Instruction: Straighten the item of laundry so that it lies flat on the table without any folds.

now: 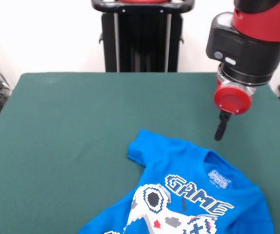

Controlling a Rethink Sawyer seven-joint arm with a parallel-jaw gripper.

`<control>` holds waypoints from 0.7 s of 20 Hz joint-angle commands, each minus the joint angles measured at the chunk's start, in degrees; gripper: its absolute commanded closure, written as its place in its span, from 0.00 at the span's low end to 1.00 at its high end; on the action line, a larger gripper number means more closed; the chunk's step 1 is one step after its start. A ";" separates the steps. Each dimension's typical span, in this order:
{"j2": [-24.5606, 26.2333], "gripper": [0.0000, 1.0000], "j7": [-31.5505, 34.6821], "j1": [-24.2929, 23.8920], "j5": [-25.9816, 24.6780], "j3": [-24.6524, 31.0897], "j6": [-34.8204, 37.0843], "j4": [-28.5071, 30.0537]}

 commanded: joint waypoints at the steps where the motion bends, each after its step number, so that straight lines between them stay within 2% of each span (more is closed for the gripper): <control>1: 3.50 0.00 -4.56 -0.12 1.56 5.95 3.74 4.06; 9: 2.71 0.00 -3.57 0.54 2.62 6.14 5.40 5.50; 14: 2.45 0.00 -2.58 2.72 4.13 6.80 8.06 9.74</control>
